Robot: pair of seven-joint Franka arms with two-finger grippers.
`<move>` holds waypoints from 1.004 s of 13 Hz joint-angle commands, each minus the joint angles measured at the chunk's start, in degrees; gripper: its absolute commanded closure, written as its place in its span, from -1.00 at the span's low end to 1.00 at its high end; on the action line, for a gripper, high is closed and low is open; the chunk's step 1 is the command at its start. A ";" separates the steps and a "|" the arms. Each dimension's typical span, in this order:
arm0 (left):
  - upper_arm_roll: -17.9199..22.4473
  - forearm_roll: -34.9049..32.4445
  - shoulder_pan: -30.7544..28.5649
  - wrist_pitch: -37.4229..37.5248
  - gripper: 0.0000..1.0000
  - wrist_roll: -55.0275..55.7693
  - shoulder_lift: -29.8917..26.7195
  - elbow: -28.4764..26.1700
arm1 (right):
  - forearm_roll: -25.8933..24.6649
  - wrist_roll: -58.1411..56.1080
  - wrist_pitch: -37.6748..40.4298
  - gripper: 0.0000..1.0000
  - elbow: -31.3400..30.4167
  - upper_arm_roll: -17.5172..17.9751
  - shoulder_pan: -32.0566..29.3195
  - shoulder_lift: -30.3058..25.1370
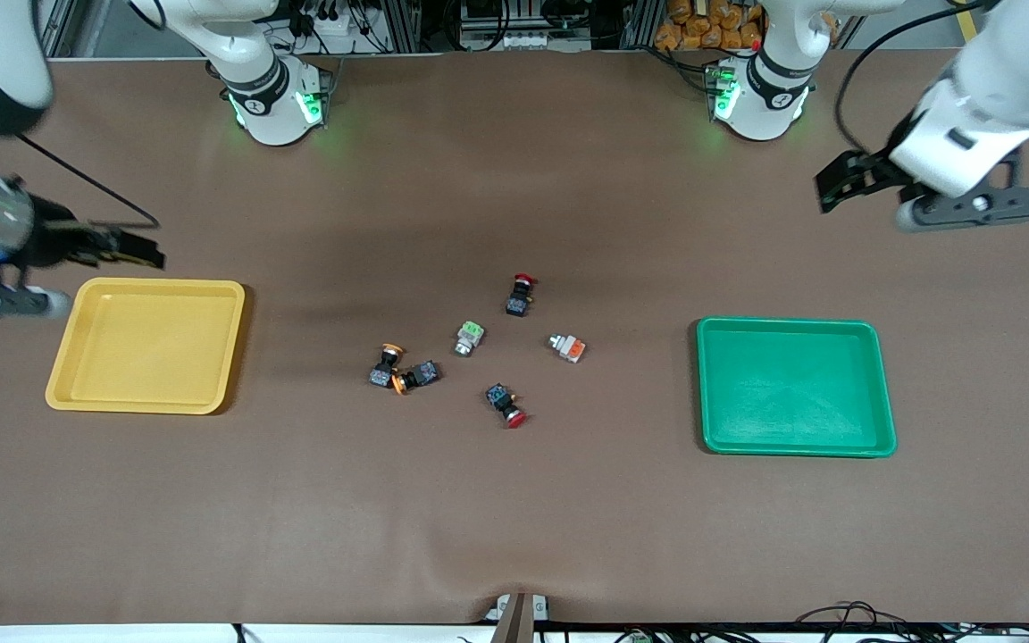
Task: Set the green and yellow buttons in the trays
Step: 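Grasp the yellow button and the white button with the right and left grippers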
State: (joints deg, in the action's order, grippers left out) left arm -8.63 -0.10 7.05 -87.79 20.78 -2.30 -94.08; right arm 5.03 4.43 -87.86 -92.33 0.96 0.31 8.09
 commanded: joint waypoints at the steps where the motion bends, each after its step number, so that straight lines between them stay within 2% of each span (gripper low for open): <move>1: -3.48 0.54 -0.02 -5.80 -1.00 9.07 1.49 -3.48 | 1.55 0.93 -3.35 -1.00 0.83 -0.44 1.62 5.16; 3: -7.70 0.37 -0.02 -8.70 -1.00 18.38 4.74 -3.48 | 3.13 4.52 -5.99 -1.00 0.75 -0.35 3.02 7.63; 6: -11.48 0.80 0.24 -12.13 -1.00 30.62 9.67 -2.95 | 3.14 10.41 -9.77 -1.00 0.75 -0.44 6.89 10.44; 8: -12.98 0.63 0.85 -14.42 -1.00 36.15 12.04 -3.04 | 3.23 13.31 -14.15 -1.00 0.83 -0.35 9.35 14.21; 11: -13.08 -0.07 4.02 -18.28 -1.00 44.51 15.65 -3.39 | 3.05 15.52 -20.75 -1.00 0.57 -0.44 14.79 19.05; 13: -12.99 -0.60 5.60 -20.75 -1.00 47.41 17.67 -3.75 | 2.96 15.26 -24.70 -1.00 0.22 -0.44 15.77 22.91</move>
State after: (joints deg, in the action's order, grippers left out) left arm -21.55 -0.09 11.66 -106.56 65.08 13.82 -97.83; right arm 7.62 19.33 -110.20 -92.68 1.07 15.24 27.95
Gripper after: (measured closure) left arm 0.000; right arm 0.000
